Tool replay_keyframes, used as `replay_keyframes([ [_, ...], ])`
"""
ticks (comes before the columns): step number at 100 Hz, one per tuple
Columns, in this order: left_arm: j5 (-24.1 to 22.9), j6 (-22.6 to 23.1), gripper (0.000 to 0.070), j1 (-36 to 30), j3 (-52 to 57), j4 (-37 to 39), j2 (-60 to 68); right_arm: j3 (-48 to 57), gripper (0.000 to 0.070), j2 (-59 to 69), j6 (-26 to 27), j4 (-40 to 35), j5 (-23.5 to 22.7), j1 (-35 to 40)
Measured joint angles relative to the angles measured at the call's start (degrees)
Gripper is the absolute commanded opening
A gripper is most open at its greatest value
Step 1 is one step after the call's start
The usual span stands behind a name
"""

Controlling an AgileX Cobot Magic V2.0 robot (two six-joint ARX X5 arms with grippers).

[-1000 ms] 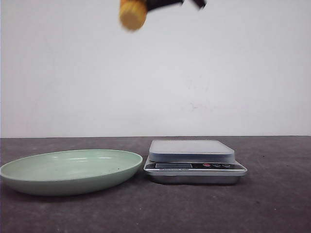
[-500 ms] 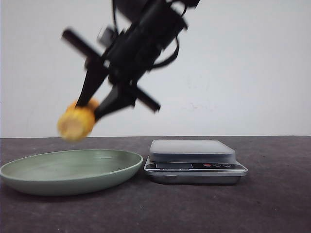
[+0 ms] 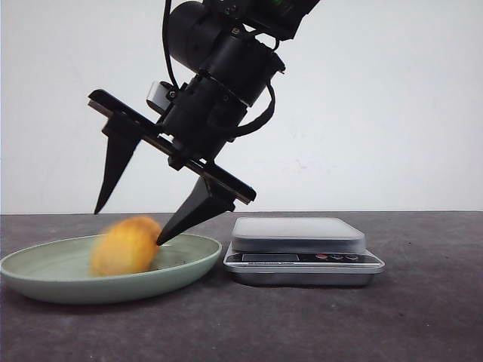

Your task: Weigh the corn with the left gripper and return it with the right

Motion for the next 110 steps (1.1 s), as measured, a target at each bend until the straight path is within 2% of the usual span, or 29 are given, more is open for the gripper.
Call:
replay_keyframes([
  [19,0.0,0.0,0.0015,0.0,0.0,0.0,0.0,-0.3,0.0481,-4.5,0.0,5.0,0.0,-2.1],
  [23,0.0,0.0,0.0015,0.0,0.0,0.0,0.0,-0.3,0.0434,-6.8,0.0,6.7,0.3,-2.6],
  [31,0.0,0.0,0.0015,0.0,0.0,0.0,0.0,-0.3,0.0289,-12.7,-0.9,9.0,2.3,-3.7],
  [36,0.0,0.0,0.0015,0.0,0.0,0.0,0.0,-0.2,0.0257,-16.9,-2.6,9.3,3.7,-4.2],
  [51,0.0,0.0,0.0015,0.0,-0.3,0.0,0.0,-0.1,0.0242,-29.2,-12.3,4.6,7.3,-4.6],
  [61,0.0,0.0,0.0015,0.0,-0.9,0.0,0.0,-0.1,0.0141,-38.4,-21.8,-3.7,14.4,-3.7],
  [71,0.0,0.0,0.0015,0.0,-2.2,0.0,0.0,-0.1,0.0128,-46.1,-28.6,-10.7,22.4,-2.6],
  [74,0.0,0.0,0.0015,0.0,-2.7,0.0,0.0,-0.1,0.01,-48.6,-30.3,-12.3,24.4,-2.3],
  [80,0.0,0.0,0.0015,0.0,-3.8,0.0,0.0,-0.2,0.0,-52.4,-32.4,-13.4,26.6,-2.1],
  [94,-0.1,0.0,0.0015,0.0,-6.9,0.0,0.0,-4.8,0.0,-61.0,-36.8,-7.1,29.4,-2.0],
  [110,-0.2,0.0,0.0015,0.0,-11.3,0.0,0.0,-13.5,0.0,-69.0,-38.6,1.8,31.5,-2.0],
])
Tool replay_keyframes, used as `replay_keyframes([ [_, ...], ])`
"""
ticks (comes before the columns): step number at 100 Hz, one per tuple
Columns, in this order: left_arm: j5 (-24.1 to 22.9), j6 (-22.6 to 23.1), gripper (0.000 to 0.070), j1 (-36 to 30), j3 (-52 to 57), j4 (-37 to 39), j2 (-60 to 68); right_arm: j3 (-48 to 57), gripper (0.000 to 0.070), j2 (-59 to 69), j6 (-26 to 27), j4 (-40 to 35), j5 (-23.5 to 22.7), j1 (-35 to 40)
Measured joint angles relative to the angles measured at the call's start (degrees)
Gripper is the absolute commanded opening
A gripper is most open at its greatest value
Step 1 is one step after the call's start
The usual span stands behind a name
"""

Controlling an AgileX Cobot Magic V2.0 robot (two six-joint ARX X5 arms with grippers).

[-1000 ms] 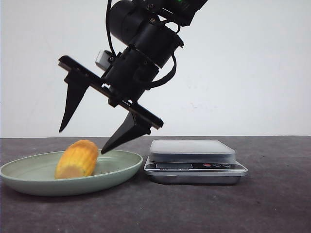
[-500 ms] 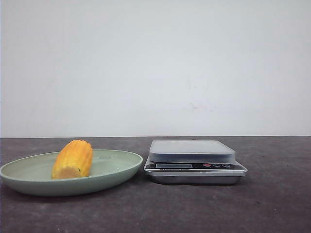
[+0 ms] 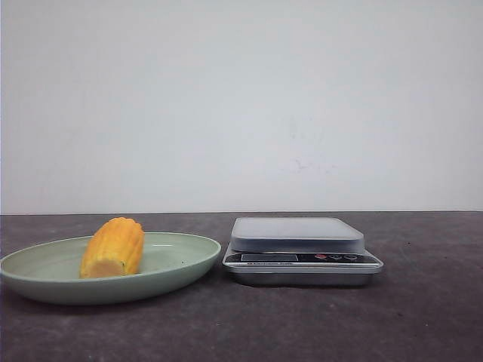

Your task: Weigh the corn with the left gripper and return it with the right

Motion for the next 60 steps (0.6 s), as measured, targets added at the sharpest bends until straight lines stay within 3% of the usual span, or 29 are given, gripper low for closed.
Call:
replay_keyframes([
  [27,0.1,-4.0,0.0016,0.0,-0.8,0.0,0.0,-1.7,0.0,-1.7,0.0,-3.2,0.0,0.0],
  [60,0.1,-4.5,0.0016,0.0,-0.7,0.0,0.0,-1.7,0.0,-2.4,0.0,-2.8,0.0,0.0],
])
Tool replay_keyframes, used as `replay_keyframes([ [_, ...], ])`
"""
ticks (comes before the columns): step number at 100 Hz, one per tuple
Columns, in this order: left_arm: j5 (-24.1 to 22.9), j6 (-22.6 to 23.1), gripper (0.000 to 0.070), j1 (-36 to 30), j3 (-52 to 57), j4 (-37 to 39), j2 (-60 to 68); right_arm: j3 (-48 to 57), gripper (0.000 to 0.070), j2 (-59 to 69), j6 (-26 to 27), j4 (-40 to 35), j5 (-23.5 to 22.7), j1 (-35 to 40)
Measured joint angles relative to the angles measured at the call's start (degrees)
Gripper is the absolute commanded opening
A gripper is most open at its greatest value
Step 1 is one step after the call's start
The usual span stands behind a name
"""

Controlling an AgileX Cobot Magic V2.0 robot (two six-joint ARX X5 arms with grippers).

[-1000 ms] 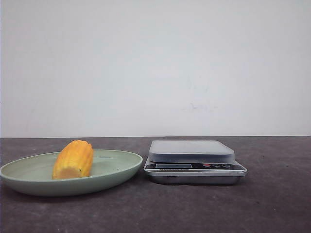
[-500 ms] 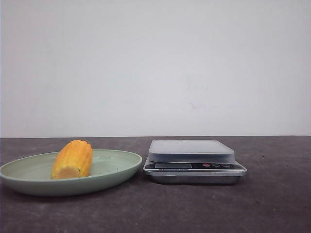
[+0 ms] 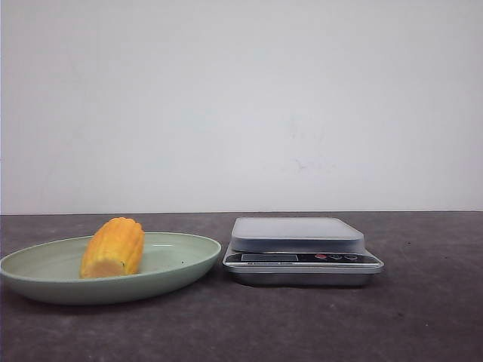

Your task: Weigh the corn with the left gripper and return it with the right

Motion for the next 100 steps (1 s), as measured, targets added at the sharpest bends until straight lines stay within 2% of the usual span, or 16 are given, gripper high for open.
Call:
replay_keyframes([
  [27,0.0,0.0,0.0016,0.0,0.0,0.0,0.0,0.0,0.0,0.1,0.0,0.0,0.0,0.0],
  [50,0.0,0.0,0.0016,0.0,0.0,0.0,0.0,-4.1,0.0,-4.9,0.0,-0.1,3.0,-2.8],
  [60,0.0,0.0,0.0016,0.0,0.0,0.0,0.0,-12.3,0.0,-11.3,0.0,4.5,3.3,-7.0],
  [82,0.0,0.0,0.0016,0.0,0.0,0.0,0.0,-41.0,0.0,-23.6,2.6,25.0,2.9,-20.4],
  [100,0.0,0.0,0.0016,0.0,0.0,0.0,0.0,-56.2,0.0,-30.8,4.7,25.2,1.5,-27.2],
])
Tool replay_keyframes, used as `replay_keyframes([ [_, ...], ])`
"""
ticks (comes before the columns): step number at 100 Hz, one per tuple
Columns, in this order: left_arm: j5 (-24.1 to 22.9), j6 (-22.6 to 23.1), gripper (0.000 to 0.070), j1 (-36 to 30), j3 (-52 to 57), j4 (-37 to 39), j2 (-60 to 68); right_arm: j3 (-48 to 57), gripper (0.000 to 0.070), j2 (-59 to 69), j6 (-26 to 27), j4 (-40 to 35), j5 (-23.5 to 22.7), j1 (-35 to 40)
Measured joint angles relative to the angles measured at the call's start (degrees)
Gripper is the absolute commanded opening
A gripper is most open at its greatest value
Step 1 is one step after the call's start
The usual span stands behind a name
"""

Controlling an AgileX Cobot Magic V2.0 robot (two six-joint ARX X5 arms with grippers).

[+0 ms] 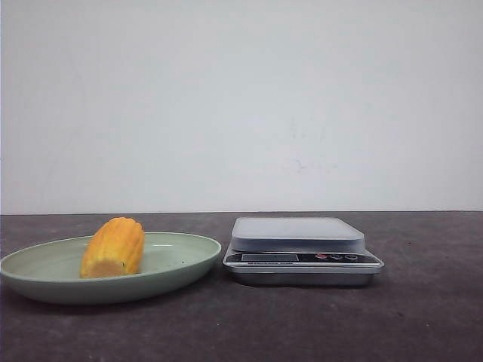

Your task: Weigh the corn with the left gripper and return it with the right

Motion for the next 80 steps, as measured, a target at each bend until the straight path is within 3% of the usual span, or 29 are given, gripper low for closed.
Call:
replay_keyframes([
  [23,0.0,0.0,0.0016,0.0,0.0,0.0,0.0,-7.7,0.0,-7.5,1.1,1.1,-0.3,-6.1],
  [52,0.0,0.0,0.0016,0.0,0.0,0.0,0.0,-8.4,0.0,-9.5,2.1,-11.6,-2.5,-7.9],
  [80,0.0,0.0,0.0016,0.0,0.0,0.0,0.0,-8.3,0.0,-9.5,2.0,-11.7,-4.7,-8.0],
])
